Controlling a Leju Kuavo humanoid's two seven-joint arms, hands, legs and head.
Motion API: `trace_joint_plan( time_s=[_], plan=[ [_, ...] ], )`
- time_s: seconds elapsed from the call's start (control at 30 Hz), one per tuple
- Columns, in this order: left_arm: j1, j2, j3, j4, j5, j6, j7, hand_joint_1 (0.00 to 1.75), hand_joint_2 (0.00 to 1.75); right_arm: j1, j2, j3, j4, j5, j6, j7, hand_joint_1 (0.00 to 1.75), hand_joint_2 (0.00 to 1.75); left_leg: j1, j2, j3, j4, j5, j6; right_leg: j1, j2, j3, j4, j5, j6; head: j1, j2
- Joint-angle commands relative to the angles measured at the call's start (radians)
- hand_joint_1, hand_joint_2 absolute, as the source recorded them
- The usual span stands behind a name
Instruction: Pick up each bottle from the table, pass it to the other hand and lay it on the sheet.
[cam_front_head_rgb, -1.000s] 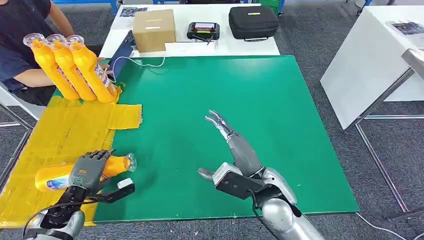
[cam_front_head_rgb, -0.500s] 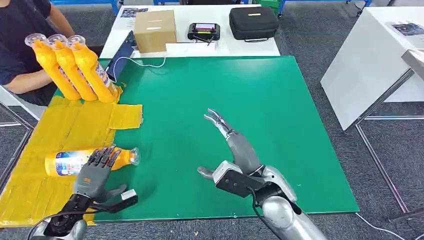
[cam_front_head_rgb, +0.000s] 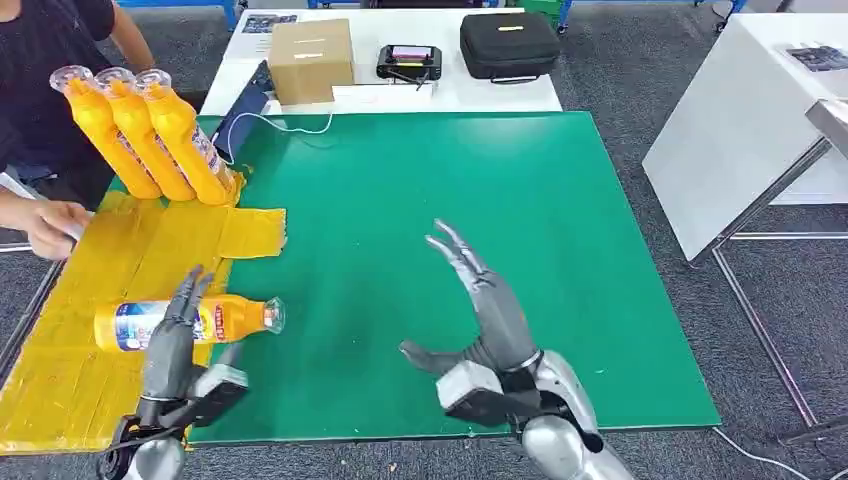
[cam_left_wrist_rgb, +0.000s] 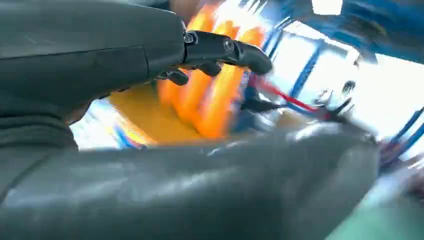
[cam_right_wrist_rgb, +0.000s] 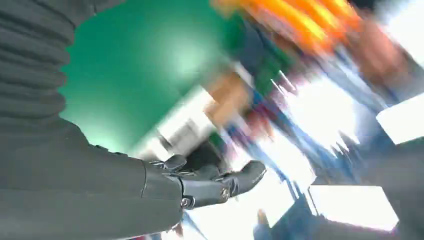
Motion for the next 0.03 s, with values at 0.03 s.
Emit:
trace_joint_plan(
  time_s=[0.03],
  plan=[
    [0.119, -0.257, -0.028, -0.481, 0.407, -0.223, -0.13, 0.0, 0.0, 0.1, 0.087, -0.005, -0.03, -0.083, -0.34, -0.217, 0.0, 0.0, 0.001, 0.0, 0.002, 0.003, -0.005, 0.0, 0.001, 0.005, 0.003, 0.001, -0.003, -0.001, -0.001, 0.0]
  ],
)
